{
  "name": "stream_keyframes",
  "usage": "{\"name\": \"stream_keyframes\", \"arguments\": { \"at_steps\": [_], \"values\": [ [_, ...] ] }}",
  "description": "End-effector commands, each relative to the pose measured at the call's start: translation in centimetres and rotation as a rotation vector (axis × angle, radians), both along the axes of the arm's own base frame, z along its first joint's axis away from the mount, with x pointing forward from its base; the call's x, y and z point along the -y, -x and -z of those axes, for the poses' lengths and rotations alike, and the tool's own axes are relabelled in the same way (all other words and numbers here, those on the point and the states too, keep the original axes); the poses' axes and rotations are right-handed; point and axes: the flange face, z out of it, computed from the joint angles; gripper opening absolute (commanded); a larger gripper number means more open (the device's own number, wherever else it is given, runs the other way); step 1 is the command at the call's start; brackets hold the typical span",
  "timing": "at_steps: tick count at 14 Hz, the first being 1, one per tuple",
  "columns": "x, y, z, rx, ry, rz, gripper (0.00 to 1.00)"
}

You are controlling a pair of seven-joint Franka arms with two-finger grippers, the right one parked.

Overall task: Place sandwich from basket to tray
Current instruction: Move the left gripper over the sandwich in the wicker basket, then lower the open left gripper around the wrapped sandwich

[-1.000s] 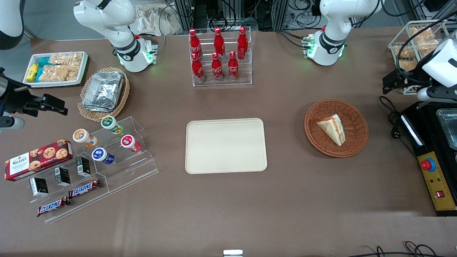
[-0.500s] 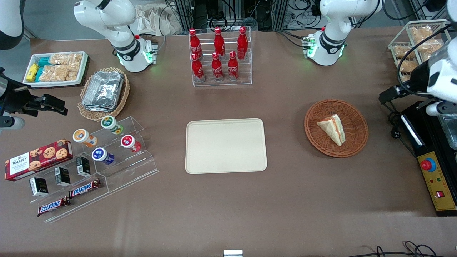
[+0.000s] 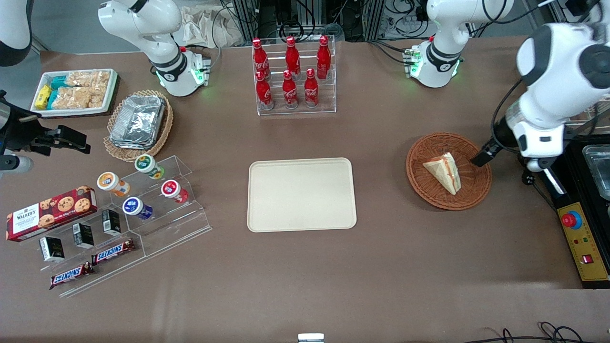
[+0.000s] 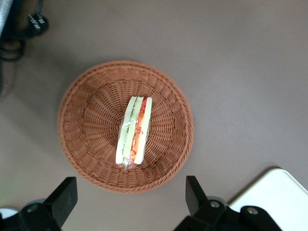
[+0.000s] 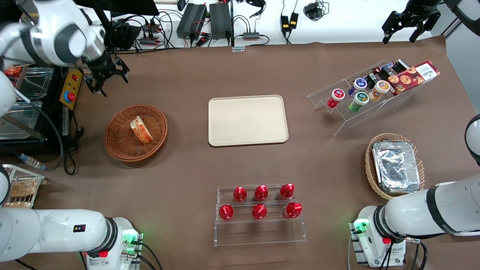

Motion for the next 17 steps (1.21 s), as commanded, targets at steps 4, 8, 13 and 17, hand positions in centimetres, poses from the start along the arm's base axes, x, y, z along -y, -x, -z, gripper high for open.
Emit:
{"name": "stream_keyframes", "arguments": {
  "at_steps": [4, 8, 13, 17],
  "values": [
    [-0.3, 5.7, 9.3, 0.089, -0.001, -0.022, 1.0],
    [0.4, 6.8, 13.3, 0.138, 0.008, -0.003, 1.0],
    [0.4, 7.7, 17.3, 0.134, 0.014, 0.002, 1.0],
    [0.5, 7.4, 19.9, 0.147, 0.022, 0.003, 0.99]
  ]
}}
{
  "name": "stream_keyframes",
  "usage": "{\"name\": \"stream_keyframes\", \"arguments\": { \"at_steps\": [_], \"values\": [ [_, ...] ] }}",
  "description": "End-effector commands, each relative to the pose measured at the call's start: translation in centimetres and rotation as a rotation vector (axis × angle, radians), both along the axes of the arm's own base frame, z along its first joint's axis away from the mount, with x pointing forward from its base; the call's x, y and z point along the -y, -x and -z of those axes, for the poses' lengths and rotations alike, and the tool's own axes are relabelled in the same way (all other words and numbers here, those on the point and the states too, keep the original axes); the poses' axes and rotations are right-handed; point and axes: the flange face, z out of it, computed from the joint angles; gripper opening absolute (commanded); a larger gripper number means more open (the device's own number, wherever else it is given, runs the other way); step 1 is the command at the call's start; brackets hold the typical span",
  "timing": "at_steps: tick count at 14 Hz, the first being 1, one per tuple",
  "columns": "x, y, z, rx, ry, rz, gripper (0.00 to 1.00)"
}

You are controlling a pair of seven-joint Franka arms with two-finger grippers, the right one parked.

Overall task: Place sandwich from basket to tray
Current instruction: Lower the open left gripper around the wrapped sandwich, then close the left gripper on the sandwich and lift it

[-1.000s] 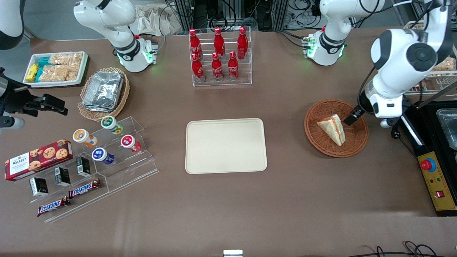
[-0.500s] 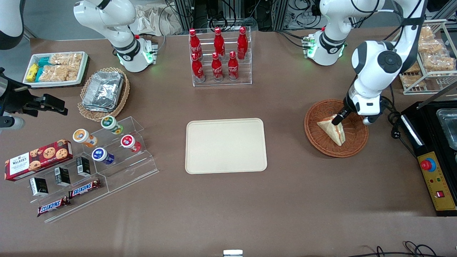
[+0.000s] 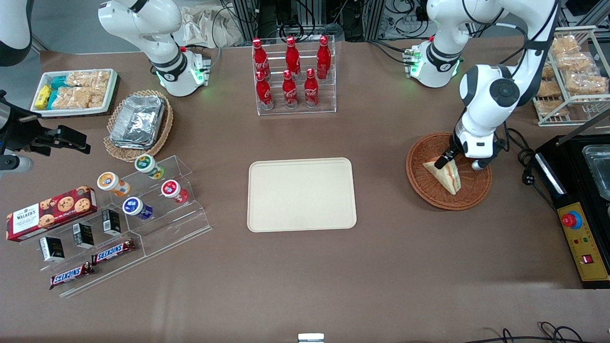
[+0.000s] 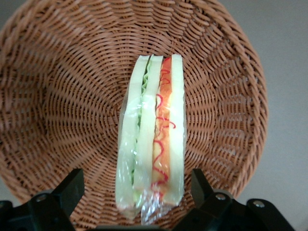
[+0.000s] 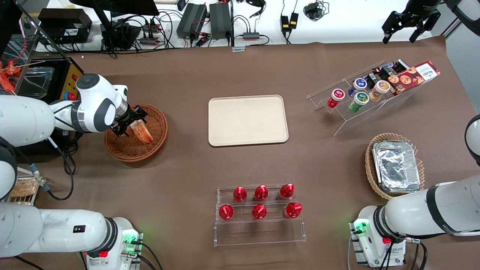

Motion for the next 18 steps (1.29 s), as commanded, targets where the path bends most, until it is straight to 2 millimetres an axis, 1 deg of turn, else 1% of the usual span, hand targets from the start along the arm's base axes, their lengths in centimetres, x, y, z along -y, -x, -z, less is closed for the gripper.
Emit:
{"name": "stream_keyframes", "arguments": {
  "at_steps": [1, 2, 3, 6, 9, 10, 11, 13, 14, 15, 17, 18],
  "values": [
    [0.4, 0.2, 1.6, 0.061, 0.013, -0.031, 0.74],
    [0.4, 0.2, 1.5, 0.063, 0.013, -0.031, 0.16],
    [0.4, 0.2, 1.5, 0.063, 0.013, -0.03, 0.0],
    [0.5, -0.4, 0.5, 0.079, 0.014, -0.024, 0.0],
    [1.5, -0.8, -3.0, 0.078, -0.001, 0.013, 0.0],
    [1.7, -1.2, -4.6, 0.06, -0.012, 0.026, 0.0],
    [2.0, -1.6, -6.7, 0.05, -0.022, 0.057, 0.0],
    [3.5, -2.2, -10.4, 0.025, -0.039, 0.115, 0.0],
    [4.5, -3.0, -12.9, 0.025, -0.044, 0.132, 0.0],
    [5.9, -3.8, -15.3, 0.006, -0.053, 0.181, 0.0],
    [8.0, -6.0, -20.5, -0.085, -0.062, 0.272, 0.0],
    [9.6, -7.1, -22.8, -0.134, -0.062, 0.314, 0.0]
  ]
}}
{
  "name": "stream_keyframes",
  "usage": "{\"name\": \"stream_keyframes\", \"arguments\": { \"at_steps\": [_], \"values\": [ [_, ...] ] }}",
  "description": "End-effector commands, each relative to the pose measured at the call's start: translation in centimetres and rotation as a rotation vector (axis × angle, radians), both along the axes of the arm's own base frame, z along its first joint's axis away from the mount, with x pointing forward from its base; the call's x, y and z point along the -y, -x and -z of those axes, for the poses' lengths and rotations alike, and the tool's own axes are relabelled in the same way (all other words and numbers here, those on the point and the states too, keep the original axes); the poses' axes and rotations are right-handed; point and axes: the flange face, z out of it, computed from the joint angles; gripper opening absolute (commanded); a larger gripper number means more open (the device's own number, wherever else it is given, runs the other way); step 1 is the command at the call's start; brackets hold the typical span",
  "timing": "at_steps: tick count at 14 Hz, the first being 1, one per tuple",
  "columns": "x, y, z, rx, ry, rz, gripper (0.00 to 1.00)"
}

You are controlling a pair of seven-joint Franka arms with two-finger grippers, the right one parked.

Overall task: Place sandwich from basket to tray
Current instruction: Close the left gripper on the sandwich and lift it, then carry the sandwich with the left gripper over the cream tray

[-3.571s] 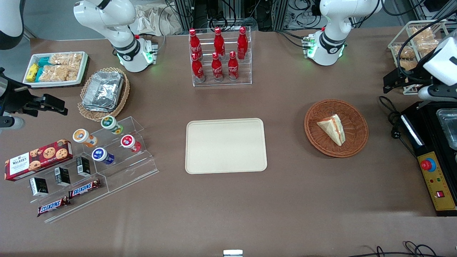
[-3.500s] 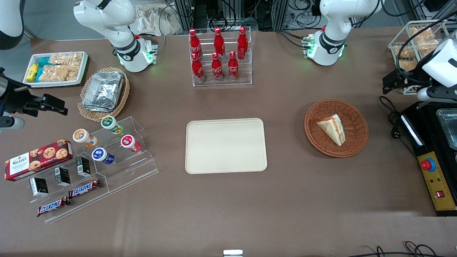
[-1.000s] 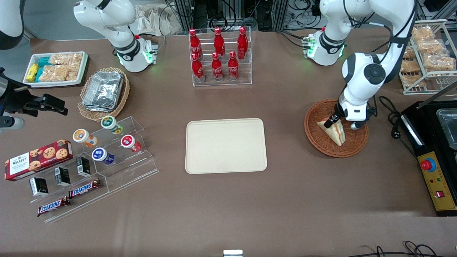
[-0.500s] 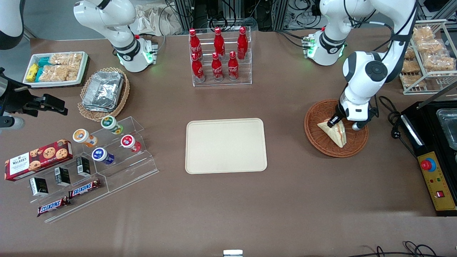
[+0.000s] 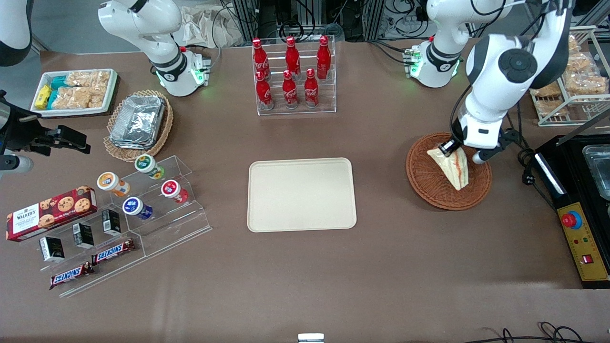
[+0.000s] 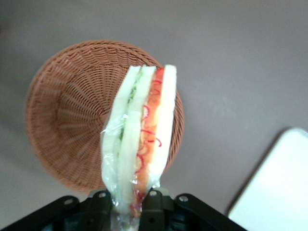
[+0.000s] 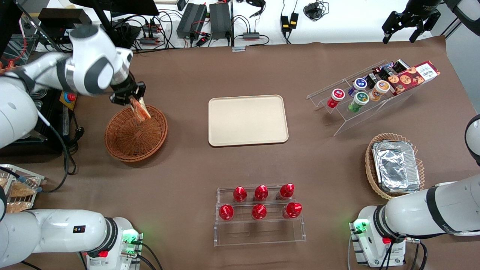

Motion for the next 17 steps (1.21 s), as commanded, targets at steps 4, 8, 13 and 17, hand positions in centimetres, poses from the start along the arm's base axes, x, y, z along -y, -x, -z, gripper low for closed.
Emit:
{"name": "stream_keyframes", "arguments": {
  "at_steps": [4, 8, 13, 17],
  "values": [
    [10.8, -4.3, -6.4, -0.105, -0.014, 0.262, 0.0],
    [20.0, -4.7, -2.2, -0.105, -0.069, 0.312, 0.0],
    [27.0, -4.9, 8.4, -0.115, -0.044, 0.39, 0.0],
    [29.9, -4.7, 16.1, -0.083, -0.073, 0.412, 0.0]
  ]
}}
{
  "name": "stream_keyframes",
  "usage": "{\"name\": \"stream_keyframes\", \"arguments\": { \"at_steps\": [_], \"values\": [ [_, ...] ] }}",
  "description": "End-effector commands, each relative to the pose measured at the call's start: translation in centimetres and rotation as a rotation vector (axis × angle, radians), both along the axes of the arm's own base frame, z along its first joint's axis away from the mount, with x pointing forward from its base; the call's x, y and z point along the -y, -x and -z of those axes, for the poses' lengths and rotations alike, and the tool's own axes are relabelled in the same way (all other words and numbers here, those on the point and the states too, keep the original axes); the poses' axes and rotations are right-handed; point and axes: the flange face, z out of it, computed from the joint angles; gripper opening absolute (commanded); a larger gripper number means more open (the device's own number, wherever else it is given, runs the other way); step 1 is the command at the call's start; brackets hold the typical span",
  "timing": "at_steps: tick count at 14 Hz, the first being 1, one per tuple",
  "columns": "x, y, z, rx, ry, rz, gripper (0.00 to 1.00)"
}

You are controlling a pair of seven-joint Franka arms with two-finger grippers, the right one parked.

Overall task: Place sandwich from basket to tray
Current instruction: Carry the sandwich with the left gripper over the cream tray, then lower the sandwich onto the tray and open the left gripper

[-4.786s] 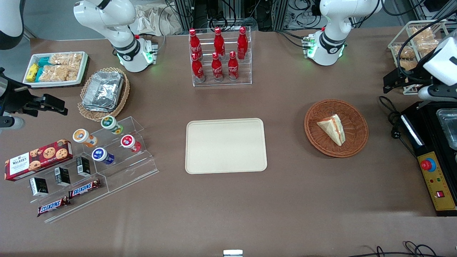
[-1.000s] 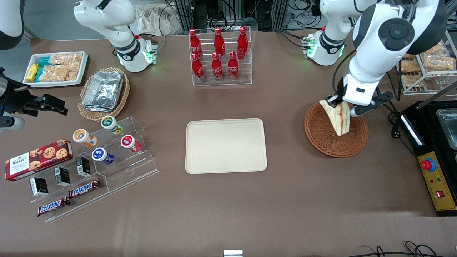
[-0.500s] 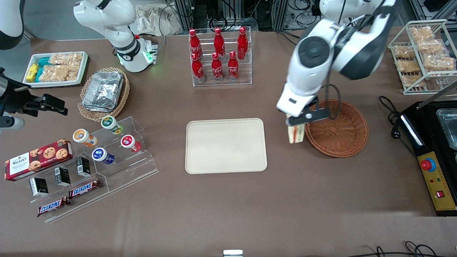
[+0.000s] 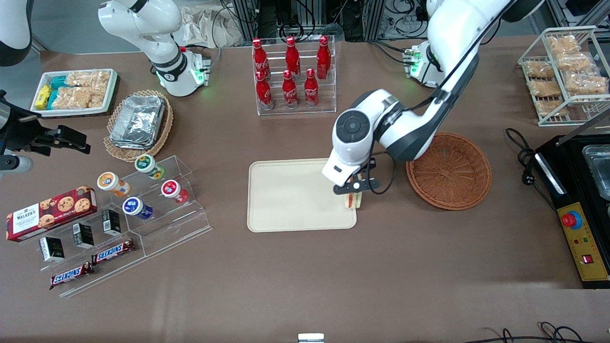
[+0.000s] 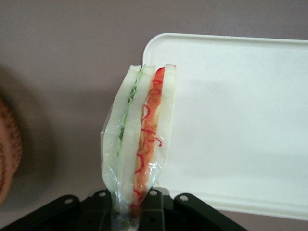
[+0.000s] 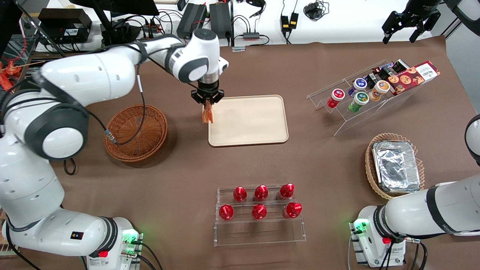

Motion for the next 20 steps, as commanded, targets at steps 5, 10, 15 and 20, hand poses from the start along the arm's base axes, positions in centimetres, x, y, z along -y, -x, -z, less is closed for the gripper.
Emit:
{"name": "stream_keyframes", "arguments": {
  "at_steps": [5, 10, 15, 20],
  "values": [
    [2.9, 0.0, 4.3, 0.029, 0.02, 0.009, 0.0],
    [3.5, 0.4, 6.1, 0.027, 0.017, 0.022, 0.62],
    [3.6, -0.1, 4.5, 0.053, 0.02, -0.029, 1.0],
    [0.8, -1.9, -4.9, 0.125, -0.015, -0.106, 1.0]
  ]
}}
